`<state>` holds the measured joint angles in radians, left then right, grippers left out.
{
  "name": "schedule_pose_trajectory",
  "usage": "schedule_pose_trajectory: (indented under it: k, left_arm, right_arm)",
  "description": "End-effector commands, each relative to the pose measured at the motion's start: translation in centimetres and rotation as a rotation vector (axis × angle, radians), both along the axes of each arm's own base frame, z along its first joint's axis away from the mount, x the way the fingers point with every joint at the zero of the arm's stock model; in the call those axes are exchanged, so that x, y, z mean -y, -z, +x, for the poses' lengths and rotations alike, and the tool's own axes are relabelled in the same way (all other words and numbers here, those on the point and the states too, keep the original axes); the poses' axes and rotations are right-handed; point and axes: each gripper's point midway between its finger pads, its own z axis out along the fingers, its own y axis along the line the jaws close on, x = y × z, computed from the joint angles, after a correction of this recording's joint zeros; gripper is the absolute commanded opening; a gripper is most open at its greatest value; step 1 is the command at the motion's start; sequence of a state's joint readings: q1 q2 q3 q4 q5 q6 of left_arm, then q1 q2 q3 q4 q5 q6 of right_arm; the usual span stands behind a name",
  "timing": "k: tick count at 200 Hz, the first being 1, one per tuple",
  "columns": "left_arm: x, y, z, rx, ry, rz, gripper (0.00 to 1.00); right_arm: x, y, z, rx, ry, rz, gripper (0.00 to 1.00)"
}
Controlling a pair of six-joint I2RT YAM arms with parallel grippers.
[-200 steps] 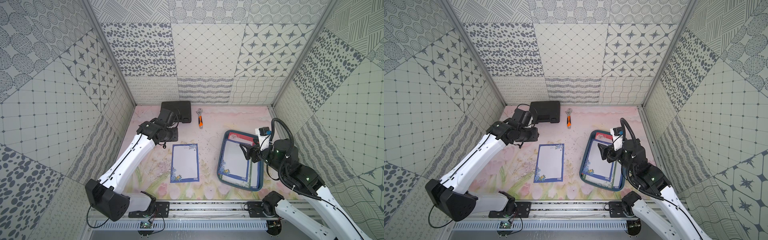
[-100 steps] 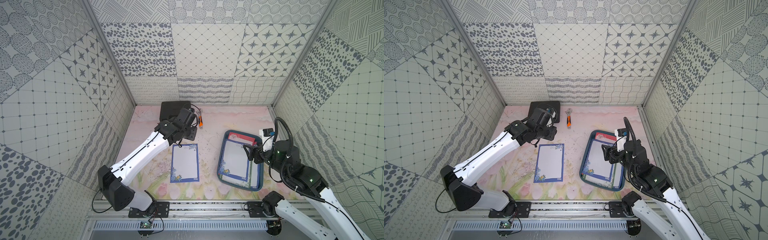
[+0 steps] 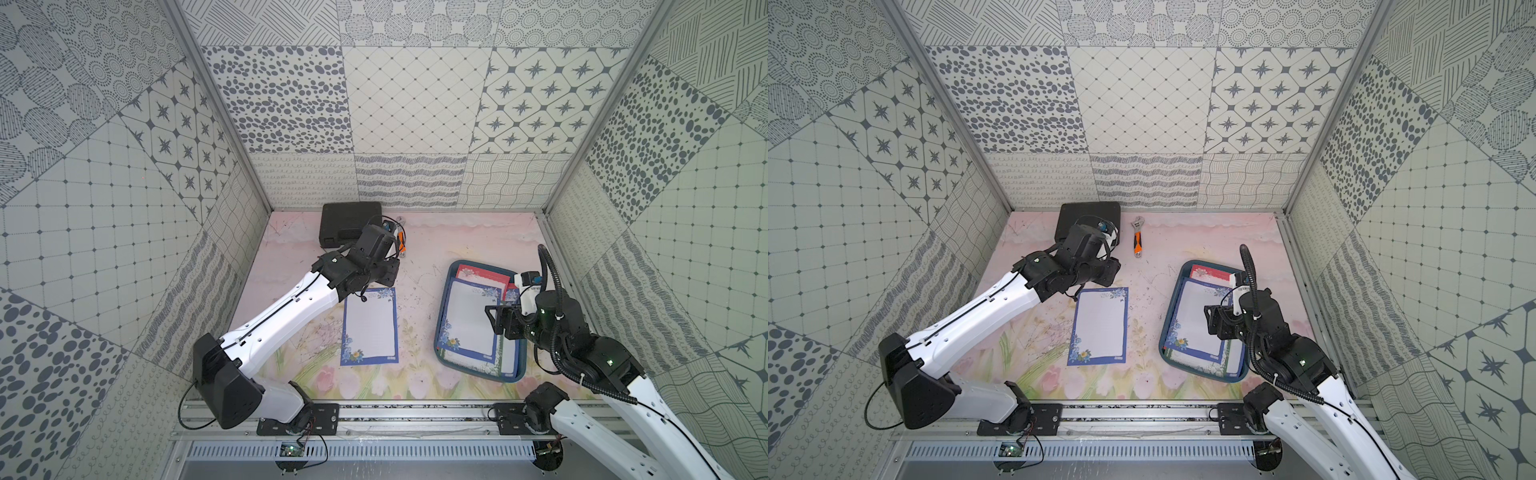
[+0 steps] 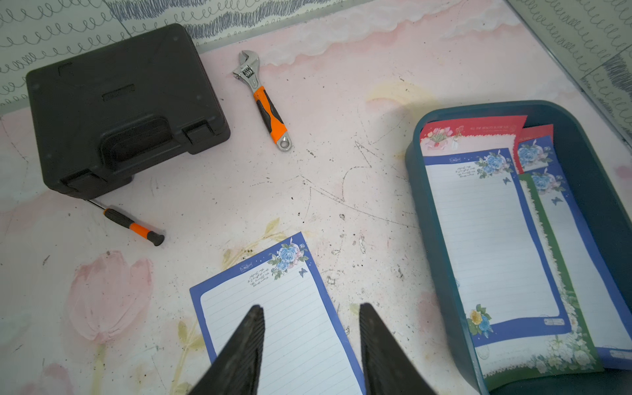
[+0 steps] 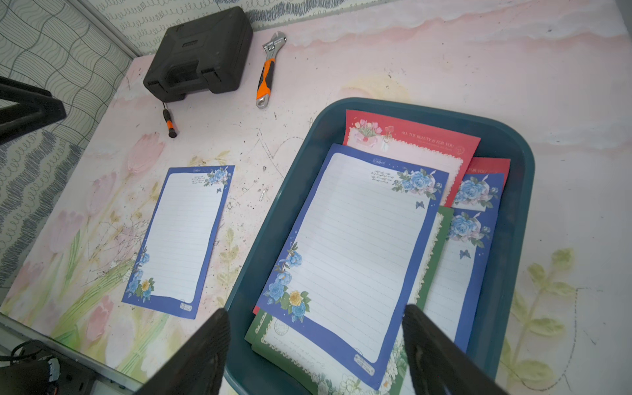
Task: Take out the stationery paper from the storage box
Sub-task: Pick up the stationery paper from the storage box.
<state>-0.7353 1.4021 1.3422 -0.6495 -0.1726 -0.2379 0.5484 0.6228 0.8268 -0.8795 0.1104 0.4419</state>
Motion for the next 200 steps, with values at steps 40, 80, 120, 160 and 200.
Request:
schedule_pose_trajectory:
  k: [40, 80, 120, 160, 200]
  left_arm:
    - [1.7, 2.3, 0.1, -0.032, 0.004, -0.066, 0.45]
    - [2.8, 4.4, -0.4, -0.137, 0.014, -0.049, 0.44]
    - [5.3, 7.7, -1.3, -0.222, 0.031, -0.032, 0.45]
    - [8.9, 10.3, -1.8, -0.279, 0.1, -0.018, 0.44]
    - [11.3, 11.3, -2.4, -0.338, 0.135, -0.062, 0.44]
  right_arm:
    - [-1.5, 2.4, 0.9, -0.13, 0.006, 0.057, 0.78]
    - [-1.8, 4.8, 1.6, -0.248, 0.051, 0.129, 0.71]
    - [0.2, 7.5, 2.3, -0.315, 0.165, 0.099, 0.66]
    - [1.6, 9.1, 2.8, -0.327, 0.258, 0.102, 0.65]
    - [2.0, 10.5, 2.9, -0.35, 0.294, 0.115, 0.63]
